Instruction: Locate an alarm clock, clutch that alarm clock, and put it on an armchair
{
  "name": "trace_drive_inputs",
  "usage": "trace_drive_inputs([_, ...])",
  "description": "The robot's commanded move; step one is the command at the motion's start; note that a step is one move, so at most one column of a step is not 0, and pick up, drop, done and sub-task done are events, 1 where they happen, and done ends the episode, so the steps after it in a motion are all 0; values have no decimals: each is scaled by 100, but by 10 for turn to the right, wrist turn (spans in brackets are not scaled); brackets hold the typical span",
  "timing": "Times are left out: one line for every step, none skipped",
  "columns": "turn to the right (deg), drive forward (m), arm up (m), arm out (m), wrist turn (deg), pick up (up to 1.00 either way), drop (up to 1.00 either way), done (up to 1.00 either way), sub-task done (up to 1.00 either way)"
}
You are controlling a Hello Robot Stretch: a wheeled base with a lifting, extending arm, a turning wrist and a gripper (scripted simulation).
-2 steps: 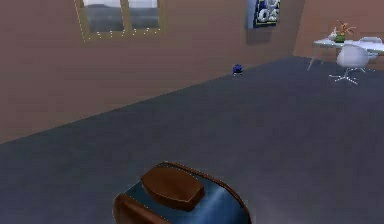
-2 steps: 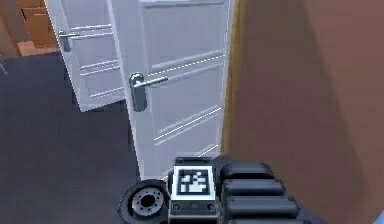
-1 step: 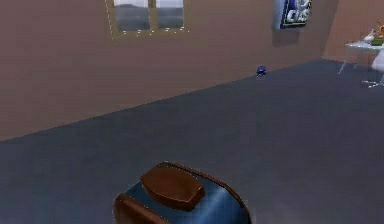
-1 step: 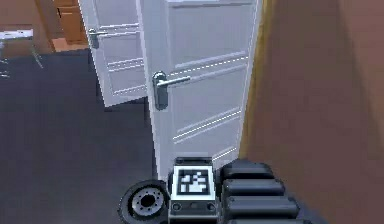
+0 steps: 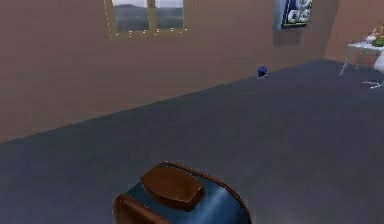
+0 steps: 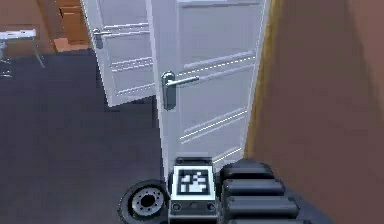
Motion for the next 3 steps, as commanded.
trace_drive_inputs([450,0,0,0,0,0,0,0,0])
trace_drive_inputs([0,60,0,0,0,0,0,0,0])
trace_drive_inputs([210,0,0,0,0,0,0,0,0])
